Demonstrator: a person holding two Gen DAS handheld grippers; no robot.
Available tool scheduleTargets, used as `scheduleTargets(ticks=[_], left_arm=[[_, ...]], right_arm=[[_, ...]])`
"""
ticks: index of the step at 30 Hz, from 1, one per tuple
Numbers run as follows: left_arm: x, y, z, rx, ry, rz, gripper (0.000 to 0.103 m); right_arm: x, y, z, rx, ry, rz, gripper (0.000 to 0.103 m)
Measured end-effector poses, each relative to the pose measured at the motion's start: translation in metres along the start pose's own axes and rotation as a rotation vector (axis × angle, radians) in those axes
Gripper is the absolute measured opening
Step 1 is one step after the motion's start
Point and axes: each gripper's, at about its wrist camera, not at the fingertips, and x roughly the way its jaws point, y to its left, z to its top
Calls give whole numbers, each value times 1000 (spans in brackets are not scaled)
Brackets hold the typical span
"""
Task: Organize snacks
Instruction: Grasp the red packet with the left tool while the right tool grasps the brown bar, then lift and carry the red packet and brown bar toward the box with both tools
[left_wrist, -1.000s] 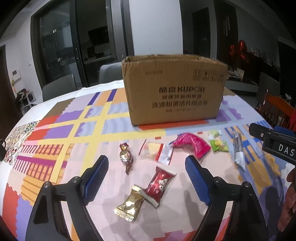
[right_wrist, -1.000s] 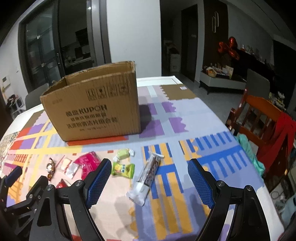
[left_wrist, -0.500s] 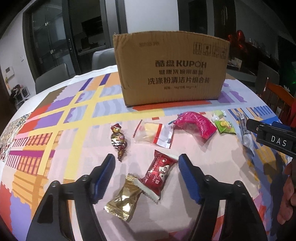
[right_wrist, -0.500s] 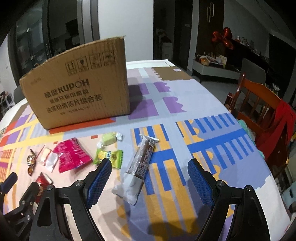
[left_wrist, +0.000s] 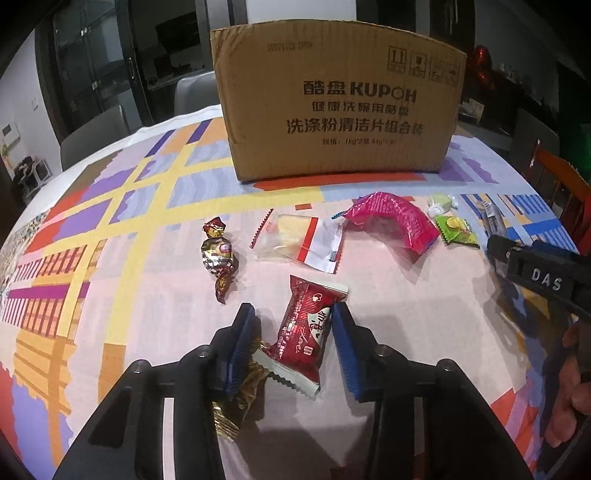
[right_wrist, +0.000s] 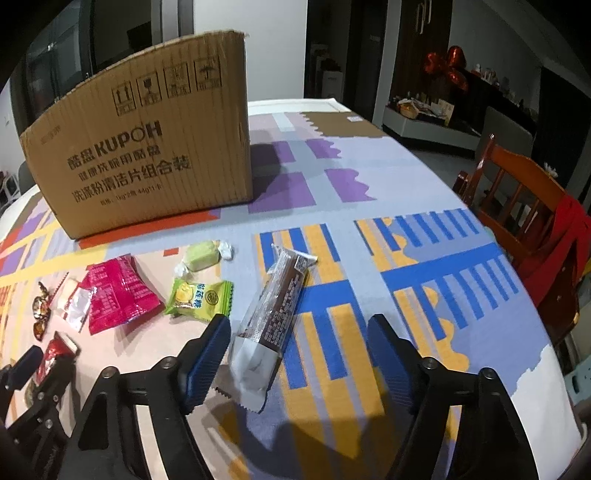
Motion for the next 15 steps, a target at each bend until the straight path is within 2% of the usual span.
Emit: scheduleTargets(ticks=[5,8,10,15], left_arm=[[0,-3,1,-20,15,-10,30],[0,-7,2,-24,20,5,28],[0,-7,3,-36,25,6,27],[-1,-6,4,-50,42,1,26]], right_arm=[[8,-1,1,6,18,18,61],[9,-1,3,4,10,27,43],[9,-2,5,-1,4,37,24],[11,-4,5,-13,-6,48,20]])
